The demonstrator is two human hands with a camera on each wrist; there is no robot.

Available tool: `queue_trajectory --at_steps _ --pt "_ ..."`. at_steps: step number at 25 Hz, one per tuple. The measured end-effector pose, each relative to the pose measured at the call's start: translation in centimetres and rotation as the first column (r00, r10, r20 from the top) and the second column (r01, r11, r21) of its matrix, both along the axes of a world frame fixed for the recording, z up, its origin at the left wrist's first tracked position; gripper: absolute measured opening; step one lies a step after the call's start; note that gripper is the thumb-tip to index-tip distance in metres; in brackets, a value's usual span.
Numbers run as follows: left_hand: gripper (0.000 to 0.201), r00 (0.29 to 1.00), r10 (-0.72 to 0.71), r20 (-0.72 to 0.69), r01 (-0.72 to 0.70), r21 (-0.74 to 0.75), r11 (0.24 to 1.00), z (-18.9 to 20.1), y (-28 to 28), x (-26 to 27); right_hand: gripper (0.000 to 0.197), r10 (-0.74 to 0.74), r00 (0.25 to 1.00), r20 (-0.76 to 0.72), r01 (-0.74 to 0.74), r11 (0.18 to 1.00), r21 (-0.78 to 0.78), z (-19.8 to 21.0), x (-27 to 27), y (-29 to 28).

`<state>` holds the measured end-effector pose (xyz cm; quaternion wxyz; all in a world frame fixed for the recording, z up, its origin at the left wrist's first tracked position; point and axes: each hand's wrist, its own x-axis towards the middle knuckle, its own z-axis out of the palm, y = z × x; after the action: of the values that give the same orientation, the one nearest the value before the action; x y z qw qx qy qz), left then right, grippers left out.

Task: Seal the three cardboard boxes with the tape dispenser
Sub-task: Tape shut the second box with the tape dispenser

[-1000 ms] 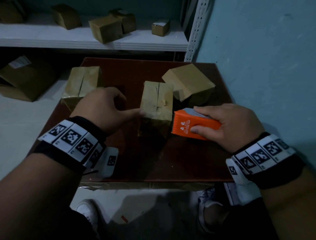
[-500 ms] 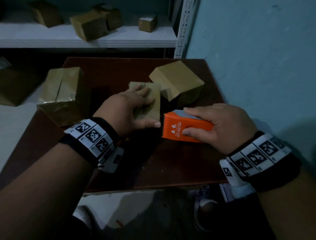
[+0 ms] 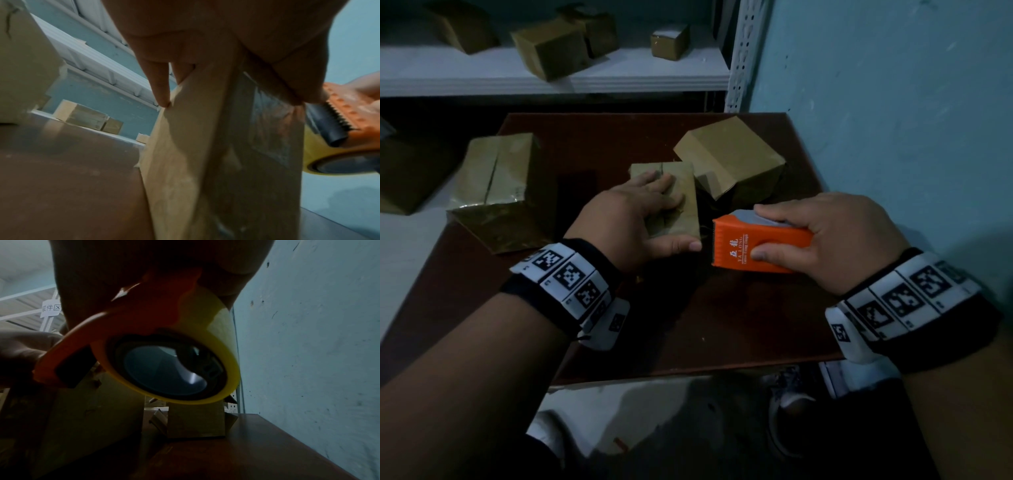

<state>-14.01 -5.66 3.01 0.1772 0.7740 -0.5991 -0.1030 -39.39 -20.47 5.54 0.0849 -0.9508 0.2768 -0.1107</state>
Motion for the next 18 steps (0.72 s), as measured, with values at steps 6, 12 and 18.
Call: queue_trajectory --at_steps 6,12,18 --pt "0.104 1.000 0.012 0.004 -0.013 0.080 0.997 0.7 -0.2 -0.2 0.078 -0.071 0.997 0.024 0.070 0.997 0.023 0.7 -0.8 -0.2" --pt "0.102 1.000 0.014 -0.019 -0.016 -0.069 0.997 -0.9 0.1 0.3 0.075 -0.092 0.996 -0.011 0.092 0.996 0.000 0.4 -0.3 0.0" --pt "0.102 0.999 0.039 -0.023 -0.040 -0.033 0.999 -0.4 -0.1 -0.4 0.068 -0.222 0.962 -0.159 0.217 0.975 -0.049 -0.3 2.7 2.4"
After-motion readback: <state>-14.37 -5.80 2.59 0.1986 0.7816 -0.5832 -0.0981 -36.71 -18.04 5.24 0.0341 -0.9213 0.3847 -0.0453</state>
